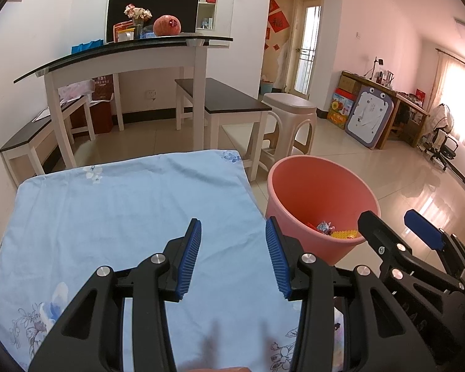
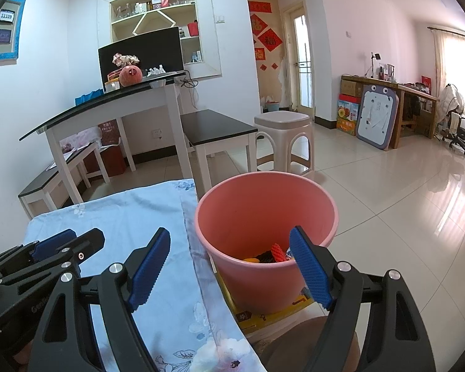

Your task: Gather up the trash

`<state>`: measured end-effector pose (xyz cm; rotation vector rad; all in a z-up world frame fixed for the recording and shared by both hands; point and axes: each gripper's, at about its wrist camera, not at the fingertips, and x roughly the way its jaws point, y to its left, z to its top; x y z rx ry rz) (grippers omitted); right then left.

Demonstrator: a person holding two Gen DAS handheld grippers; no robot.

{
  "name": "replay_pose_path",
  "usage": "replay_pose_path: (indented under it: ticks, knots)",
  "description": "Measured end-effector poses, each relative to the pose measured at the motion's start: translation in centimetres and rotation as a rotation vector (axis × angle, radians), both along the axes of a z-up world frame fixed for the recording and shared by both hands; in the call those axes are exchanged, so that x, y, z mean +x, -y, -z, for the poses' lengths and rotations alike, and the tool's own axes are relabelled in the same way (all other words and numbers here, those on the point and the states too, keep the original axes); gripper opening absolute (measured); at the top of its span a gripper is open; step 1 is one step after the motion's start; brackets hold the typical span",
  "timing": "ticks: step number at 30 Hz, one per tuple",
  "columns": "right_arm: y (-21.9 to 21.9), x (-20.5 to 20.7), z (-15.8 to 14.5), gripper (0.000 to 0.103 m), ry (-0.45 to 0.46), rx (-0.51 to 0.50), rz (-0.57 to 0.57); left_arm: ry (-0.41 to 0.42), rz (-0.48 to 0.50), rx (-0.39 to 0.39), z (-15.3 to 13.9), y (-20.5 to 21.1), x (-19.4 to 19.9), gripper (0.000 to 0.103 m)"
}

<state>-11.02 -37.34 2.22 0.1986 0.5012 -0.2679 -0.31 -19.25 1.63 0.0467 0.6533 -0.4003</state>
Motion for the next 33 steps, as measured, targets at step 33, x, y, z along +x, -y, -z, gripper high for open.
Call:
replay_pose_path:
  ticks: [33]
  knots:
    - [0.13, -0.22, 0.55, 0.078, -0.003, 0.007, 0.004, -0.009, -0.004, 0.009, 0.14, -0.07, 0.15, 0.044]
